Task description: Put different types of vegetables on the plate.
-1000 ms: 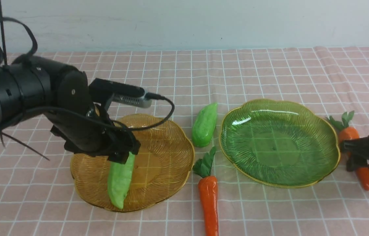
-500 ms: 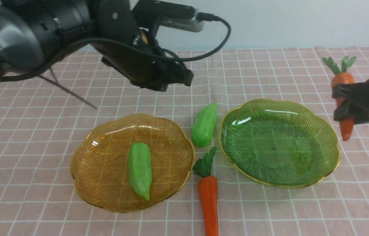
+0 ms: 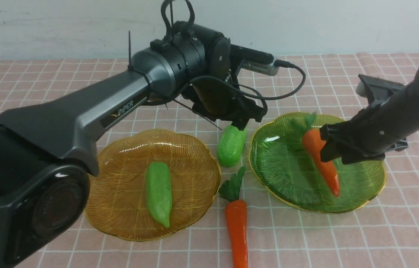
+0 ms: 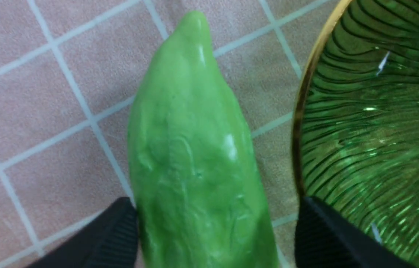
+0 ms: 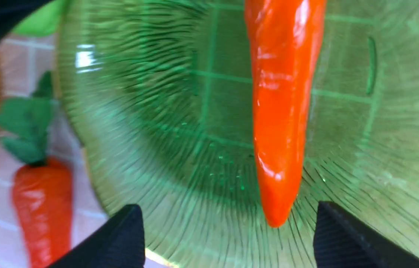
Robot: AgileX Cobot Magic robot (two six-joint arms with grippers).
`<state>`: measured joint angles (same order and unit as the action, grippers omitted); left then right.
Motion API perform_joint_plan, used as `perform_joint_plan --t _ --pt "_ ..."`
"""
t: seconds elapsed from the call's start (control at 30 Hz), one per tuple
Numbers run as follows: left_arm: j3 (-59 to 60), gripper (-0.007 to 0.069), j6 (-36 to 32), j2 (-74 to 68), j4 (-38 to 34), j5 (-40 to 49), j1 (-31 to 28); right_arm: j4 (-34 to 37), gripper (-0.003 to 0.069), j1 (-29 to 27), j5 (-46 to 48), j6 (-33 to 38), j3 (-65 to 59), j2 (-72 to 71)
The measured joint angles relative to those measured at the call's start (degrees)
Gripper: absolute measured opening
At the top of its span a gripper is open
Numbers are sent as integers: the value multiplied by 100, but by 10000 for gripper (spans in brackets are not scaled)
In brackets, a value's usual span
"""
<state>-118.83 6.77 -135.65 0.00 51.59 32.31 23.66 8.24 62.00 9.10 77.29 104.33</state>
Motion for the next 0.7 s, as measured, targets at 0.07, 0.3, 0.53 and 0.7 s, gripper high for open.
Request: perform_joint_plan --t 0.07,0.3,0.53,0.7 --pt "-4 498 0 -1 31 8 0 0 553 0 240 0 206 -46" --pt "-198 270 0 -12 49 299 0 0 554 0 713 -41 651 -541" --pt "-1640 248 -6 -18 246 1549 0 -7 554 183 870 -112 680 -1226" --pt "-2596 248 -21 459 659 1941 -206 -91 554 997 896 -360 676 -1460"
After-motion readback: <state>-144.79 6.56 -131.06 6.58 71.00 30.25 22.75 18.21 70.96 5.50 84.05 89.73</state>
